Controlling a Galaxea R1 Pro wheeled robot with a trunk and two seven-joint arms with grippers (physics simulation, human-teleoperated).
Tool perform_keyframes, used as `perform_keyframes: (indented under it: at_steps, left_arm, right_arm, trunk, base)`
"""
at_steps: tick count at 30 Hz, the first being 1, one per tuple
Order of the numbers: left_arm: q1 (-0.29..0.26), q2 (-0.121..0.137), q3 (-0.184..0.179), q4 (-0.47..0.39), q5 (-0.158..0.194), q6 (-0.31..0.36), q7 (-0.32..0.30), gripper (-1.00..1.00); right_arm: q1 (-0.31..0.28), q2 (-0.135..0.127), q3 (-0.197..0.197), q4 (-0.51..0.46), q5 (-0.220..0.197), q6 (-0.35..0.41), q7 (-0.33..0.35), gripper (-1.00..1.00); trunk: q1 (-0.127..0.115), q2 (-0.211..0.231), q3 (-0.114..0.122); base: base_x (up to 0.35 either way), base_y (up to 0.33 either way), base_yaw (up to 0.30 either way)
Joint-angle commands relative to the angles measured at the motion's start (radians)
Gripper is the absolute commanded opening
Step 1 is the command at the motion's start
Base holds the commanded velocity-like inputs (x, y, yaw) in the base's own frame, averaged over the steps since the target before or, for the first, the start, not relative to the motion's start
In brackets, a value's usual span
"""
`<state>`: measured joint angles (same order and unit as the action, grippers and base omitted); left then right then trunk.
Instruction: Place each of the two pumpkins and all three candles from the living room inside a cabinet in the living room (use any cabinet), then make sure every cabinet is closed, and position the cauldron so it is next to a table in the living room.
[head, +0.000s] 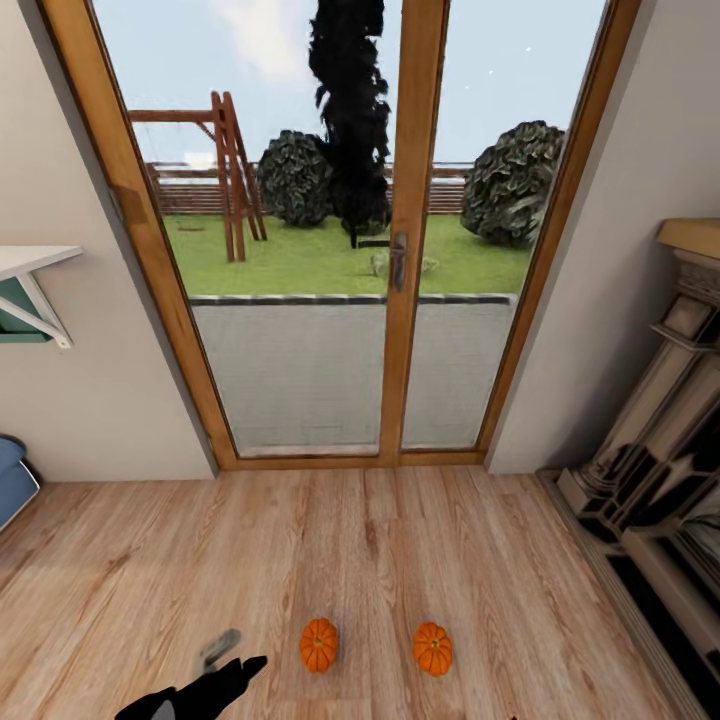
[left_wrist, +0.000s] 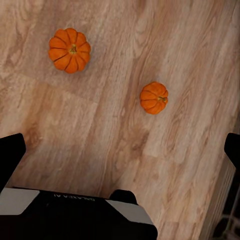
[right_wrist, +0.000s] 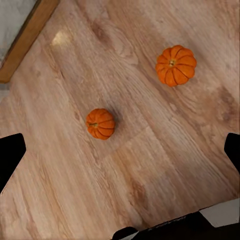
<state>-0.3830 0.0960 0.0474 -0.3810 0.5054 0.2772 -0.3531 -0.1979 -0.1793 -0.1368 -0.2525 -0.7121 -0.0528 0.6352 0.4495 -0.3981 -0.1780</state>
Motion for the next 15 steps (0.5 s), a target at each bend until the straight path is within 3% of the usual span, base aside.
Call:
perform_keyframes:
  at_steps: [1, 4, 6, 10, 15]
  left_arm:
    - [-0.001, 0.001, 0.007, 0.0, 0.008, 0.011, -0.005, 1.0]
    - [0.0, 0.002, 0.007, 0.002, 0.008, 0.011, -0.01, 1.0]
    - [0.0, 0.003, 0.007, 0.004, 0.007, 0.011, -0.053, 1.0]
    - [0.006, 0.006, 0.006, 0.008, 0.004, 0.005, -0.165, 1.0]
    - [0.008, 0.004, 0.006, 0.034, 0.0, 0.001, -0.193, 1.0]
  right_arm:
    - [-0.013, 0.0, 0.001, -0.02, -0.004, 0.015, 0.024, 1.0]
    - [-0.023, 0.0, 0.004, -0.043, -0.003, 0.07, 0.072, 1.0]
    - [-0.025, -0.001, 0.005, -0.053, -0.002, 0.09, 0.105, 1.0]
    - [-0.026, 0.0, 0.004, -0.047, -0.003, 0.092, 0.127, 1.0]
    - [-0.026, 0.005, 0.004, -0.046, -0.003, 0.088, 0.126, 1.0]
  trunk:
    - [0.001, -0.002, -0.002]
    - [0.001, -0.002, -0.002]
    - [0.001, -0.002, -0.002]
    - [0.001, -0.002, -0.002]
    - [0.001, -0.002, -0.002]
  base:
    - [0.0, 0.0, 0.0]
    - [0.0, 0.0, 0.0]
    - [0.0, 0.0, 0.0]
    - [0.0, 0.0, 0.0]
    - [0.067, 0.0, 0.0]
